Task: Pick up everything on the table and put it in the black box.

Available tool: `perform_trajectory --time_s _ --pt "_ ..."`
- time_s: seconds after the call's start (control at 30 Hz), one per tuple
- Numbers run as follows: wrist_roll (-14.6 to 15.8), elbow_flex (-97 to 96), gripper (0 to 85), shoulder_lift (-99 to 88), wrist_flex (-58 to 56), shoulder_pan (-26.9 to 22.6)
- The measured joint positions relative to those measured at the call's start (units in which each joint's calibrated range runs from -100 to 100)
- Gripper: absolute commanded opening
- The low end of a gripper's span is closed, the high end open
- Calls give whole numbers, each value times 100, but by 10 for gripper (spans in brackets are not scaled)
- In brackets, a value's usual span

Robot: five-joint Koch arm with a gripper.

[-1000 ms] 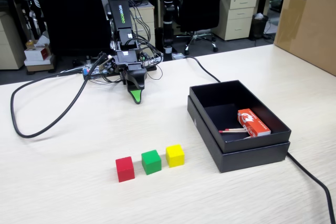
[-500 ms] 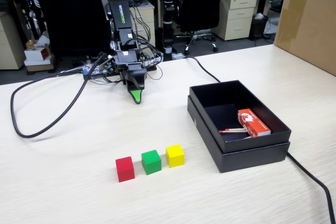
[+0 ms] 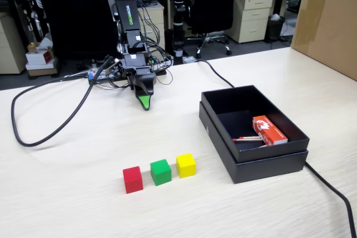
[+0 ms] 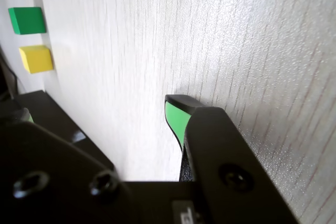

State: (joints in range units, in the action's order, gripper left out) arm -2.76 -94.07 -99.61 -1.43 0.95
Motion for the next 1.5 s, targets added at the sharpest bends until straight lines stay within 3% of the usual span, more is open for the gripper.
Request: perform_trajectory --time_s 0.93,1.23,1.37,1.43,1.5 --pt "54 173 472 13 -62 -98" --pt "137 2766 475 803 -3035 73" --pt "137 4665 473 2019 -4173 220" --pt "147 6271 473 3586 -5087 327" --pt "142 6892 473 4142 -5180 366"
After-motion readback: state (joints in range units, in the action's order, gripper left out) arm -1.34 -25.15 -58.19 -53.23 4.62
